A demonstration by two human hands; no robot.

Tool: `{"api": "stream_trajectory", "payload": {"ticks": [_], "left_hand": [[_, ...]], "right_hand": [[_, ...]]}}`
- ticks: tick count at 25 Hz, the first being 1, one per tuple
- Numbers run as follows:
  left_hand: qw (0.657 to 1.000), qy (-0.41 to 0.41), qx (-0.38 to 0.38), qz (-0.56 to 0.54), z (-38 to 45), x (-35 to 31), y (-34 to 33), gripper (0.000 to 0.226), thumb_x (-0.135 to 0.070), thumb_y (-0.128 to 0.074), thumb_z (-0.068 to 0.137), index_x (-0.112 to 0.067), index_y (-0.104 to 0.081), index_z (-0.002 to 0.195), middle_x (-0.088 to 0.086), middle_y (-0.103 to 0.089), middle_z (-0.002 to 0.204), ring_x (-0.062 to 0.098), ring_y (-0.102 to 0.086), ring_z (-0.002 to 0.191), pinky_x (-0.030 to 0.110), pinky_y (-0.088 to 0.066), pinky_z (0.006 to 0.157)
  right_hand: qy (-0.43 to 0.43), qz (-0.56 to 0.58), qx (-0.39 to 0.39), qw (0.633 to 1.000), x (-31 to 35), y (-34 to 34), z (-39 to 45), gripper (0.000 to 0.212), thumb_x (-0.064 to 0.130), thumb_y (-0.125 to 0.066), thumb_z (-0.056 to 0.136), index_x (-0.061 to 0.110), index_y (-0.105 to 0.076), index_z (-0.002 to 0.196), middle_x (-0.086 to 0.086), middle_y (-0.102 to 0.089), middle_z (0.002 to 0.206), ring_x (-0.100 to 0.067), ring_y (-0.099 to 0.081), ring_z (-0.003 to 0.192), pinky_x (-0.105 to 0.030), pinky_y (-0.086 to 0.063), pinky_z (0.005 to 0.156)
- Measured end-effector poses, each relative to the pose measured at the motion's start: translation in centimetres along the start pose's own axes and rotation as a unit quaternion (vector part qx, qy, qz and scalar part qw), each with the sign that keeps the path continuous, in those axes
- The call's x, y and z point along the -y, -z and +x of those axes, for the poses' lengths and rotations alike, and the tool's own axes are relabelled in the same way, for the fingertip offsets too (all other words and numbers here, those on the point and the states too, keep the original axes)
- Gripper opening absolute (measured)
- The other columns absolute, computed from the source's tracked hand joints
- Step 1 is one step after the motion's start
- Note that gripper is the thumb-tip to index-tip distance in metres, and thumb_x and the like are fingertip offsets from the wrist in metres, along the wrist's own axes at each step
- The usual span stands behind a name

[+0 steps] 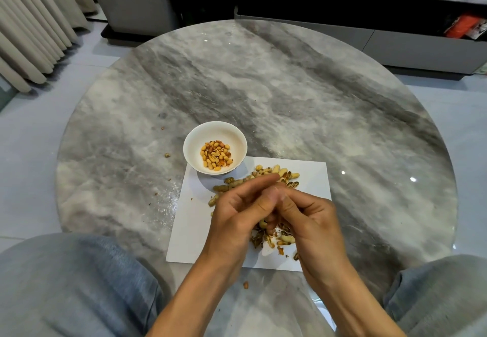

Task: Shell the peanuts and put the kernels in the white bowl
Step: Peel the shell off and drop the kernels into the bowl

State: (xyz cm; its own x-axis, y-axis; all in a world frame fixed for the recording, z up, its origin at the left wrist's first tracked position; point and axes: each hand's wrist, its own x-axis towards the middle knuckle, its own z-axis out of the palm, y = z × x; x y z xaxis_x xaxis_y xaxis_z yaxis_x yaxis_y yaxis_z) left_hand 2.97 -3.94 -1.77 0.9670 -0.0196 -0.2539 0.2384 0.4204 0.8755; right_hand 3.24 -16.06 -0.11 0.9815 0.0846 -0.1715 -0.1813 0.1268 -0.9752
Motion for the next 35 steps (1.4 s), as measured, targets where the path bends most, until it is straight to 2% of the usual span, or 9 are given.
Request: {"api": "stream_trajectory", "payload": {"ticks": [4,9,13,16,18,20,24,29,35], "left_hand": [[0.999,0.023,-0.018,-0.043,-0.2,0.5,-1.0,0.030,-0.022,-0.068,0.080,-0.008,-0.076,0.105,0.013,-0.075,0.108,0.025,-0.069,0.109,0.028,-0.054,0.088],[0.998,0.003,-0.034,-0.047,-0.4,0.6,-1.3,0.024,-0.020,-0.065,0.082,-0.008,-0.078,0.098,0.013,-0.076,0.102,0.025,-0.072,0.103,0.024,-0.055,0.083],[0.998,-0.006,-0.050,-0.040,-0.6,0.7,-1.8,0.024,-0.018,-0.072,0.082,-0.004,-0.076,0.101,0.012,-0.076,0.101,0.024,-0.072,0.101,0.024,-0.056,0.082],[1.000,-0.011,-0.022,-0.008,-0.5,0.0,-1.4,0.028,-0.023,-0.069,0.085,-0.007,-0.075,0.107,0.010,-0.076,0.103,0.022,-0.072,0.103,0.023,-0.055,0.079],[0.999,-0.032,-0.013,0.035,-0.4,-0.5,-0.9,0.028,-0.027,-0.065,0.087,-0.015,-0.075,0.110,0.005,-0.077,0.104,0.016,-0.071,0.101,0.023,-0.055,0.075],[0.994,-0.069,-0.022,0.078,-0.4,-1.1,-0.3,0.024,-0.025,-0.064,0.087,-0.024,-0.076,0.108,-0.001,-0.077,0.102,0.013,-0.071,0.095,0.025,-0.057,0.074],[0.980,-0.128,-0.014,0.151,-0.3,-1.4,0.1,0.018,-0.016,-0.071,0.085,-0.026,-0.079,0.098,-0.002,-0.076,0.094,0.012,-0.070,0.079,0.028,-0.055,0.071],[0.973,-0.145,-0.029,0.176,0.1,-1.1,0.4,0.014,-0.015,-0.076,0.084,-0.023,-0.079,0.094,-0.003,-0.076,0.098,0.016,-0.072,0.094,0.035,-0.057,0.083],[0.952,-0.208,-0.049,0.220,0.0,-1.7,0.5,0.013,-0.020,-0.075,0.079,-0.021,-0.079,0.092,-0.009,-0.075,0.095,0.008,-0.071,0.091,0.017,-0.052,0.079]], "right_hand": [[0.035,-0.038,-0.029,0.998,-0.9,-0.4,0.0,0.018,0.018,-0.063,0.092,0.013,-0.080,0.087,-0.016,-0.074,0.083,-0.038,-0.068,0.082,-0.048,-0.056,0.076],[0.047,-0.026,-0.066,0.996,-1.3,-1.0,0.0,0.020,0.015,-0.064,0.090,0.023,-0.081,0.086,-0.012,-0.076,0.084,-0.035,-0.072,0.088,-0.043,-0.057,0.080],[0.033,-0.012,-0.076,0.997,-1.4,-1.2,0.0,0.017,0.018,-0.065,0.086,0.019,-0.081,0.081,-0.024,-0.073,0.083,-0.039,-0.070,0.084,-0.053,-0.056,0.081],[0.019,0.001,-0.060,0.998,-1.0,-0.9,0.0,0.015,0.022,-0.067,0.091,0.017,-0.081,0.089,-0.015,-0.076,0.087,-0.031,-0.072,0.087,-0.045,-0.057,0.080],[-0.009,0.011,-0.021,1.000,-0.3,-0.5,0.1,0.026,0.028,-0.058,0.093,0.013,-0.079,0.091,-0.014,-0.073,0.081,-0.028,-0.067,0.074,-0.037,-0.056,0.070],[-0.049,0.031,0.012,0.998,0.3,-0.2,0.1,0.035,0.035,-0.052,0.094,0.009,-0.076,0.088,-0.017,-0.066,0.074,-0.025,-0.060,0.066,-0.031,-0.053,0.063],[-0.071,0.031,0.052,0.996,0.8,0.3,0.1,0.038,0.038,-0.048,0.093,0.013,-0.075,0.086,-0.014,-0.064,0.069,-0.023,-0.058,0.061,-0.029,-0.052,0.060],[-0.022,-0.025,0.004,0.999,0.8,0.1,0.0,0.029,0.038,-0.056,0.089,0.019,-0.078,0.089,-0.006,-0.066,0.064,-0.018,-0.057,0.058,-0.023,-0.050,0.057],[-0.028,0.020,0.070,0.997,1.3,0.8,0.4,0.027,0.035,-0.065,0.091,0.013,-0.078,0.085,-0.012,-0.065,0.071,-0.021,-0.059,0.066,-0.026,-0.052,0.064]]}}
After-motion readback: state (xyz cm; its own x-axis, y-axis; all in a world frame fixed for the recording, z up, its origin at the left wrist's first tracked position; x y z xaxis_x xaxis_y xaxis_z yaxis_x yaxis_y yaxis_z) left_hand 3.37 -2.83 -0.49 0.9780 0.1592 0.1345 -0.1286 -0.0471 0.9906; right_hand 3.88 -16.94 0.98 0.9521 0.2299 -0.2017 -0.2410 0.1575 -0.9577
